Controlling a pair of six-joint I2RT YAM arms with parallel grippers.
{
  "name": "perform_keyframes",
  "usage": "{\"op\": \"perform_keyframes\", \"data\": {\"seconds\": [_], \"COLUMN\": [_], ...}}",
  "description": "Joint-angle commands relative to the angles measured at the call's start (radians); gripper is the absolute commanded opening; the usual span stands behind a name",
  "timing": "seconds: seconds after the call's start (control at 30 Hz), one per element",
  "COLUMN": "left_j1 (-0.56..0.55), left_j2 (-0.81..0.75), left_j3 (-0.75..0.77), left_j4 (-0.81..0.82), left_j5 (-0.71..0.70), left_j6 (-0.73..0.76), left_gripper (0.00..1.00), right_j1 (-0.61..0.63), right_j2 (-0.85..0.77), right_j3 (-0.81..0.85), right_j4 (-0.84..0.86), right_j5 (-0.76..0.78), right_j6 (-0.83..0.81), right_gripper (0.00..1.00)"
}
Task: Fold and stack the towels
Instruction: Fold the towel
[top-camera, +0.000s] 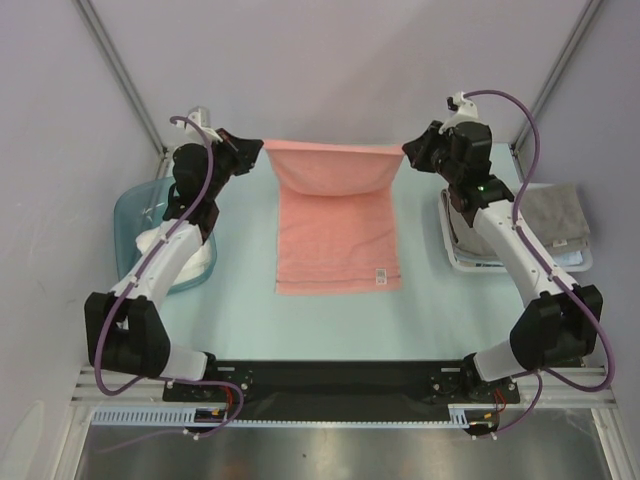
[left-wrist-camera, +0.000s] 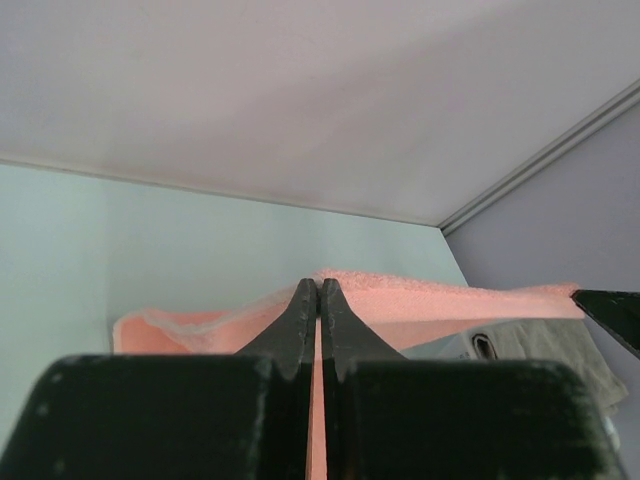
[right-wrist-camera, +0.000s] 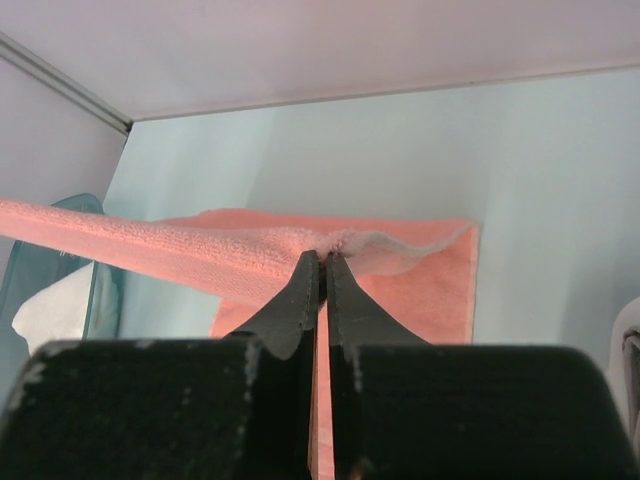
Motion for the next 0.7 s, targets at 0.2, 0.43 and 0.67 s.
{"op": "perform_keyframes", "data": {"seconds": [0.2, 0.43, 0.67], "left_j1": [0.039, 0.039, 0.039], "left_j2": [-0.100, -0.130, -0.179], "left_j3": [-0.093, -0.176, -0.279], "left_j4": [0.049, 0.078, 0.095], "left_j5": [-0.080, -0.080, -0.083], "left_j6": [0.007, -0.016, -0.032], "left_gripper": [0.00, 0.00, 0.00], "right_j1": [-0.010, -0.002, 0.021], "right_j2": [-0.081, -0.134, -0.183], "right_j3": [-0.068, -0.149, -0.220], "right_j4": [0.005, 0.014, 0.017], "right_j5": [0.095, 0.096, 0.104], "right_j6": [-0.017, -0.009, -0.005], "right_gripper": [0.00, 0.00, 0.00]}}
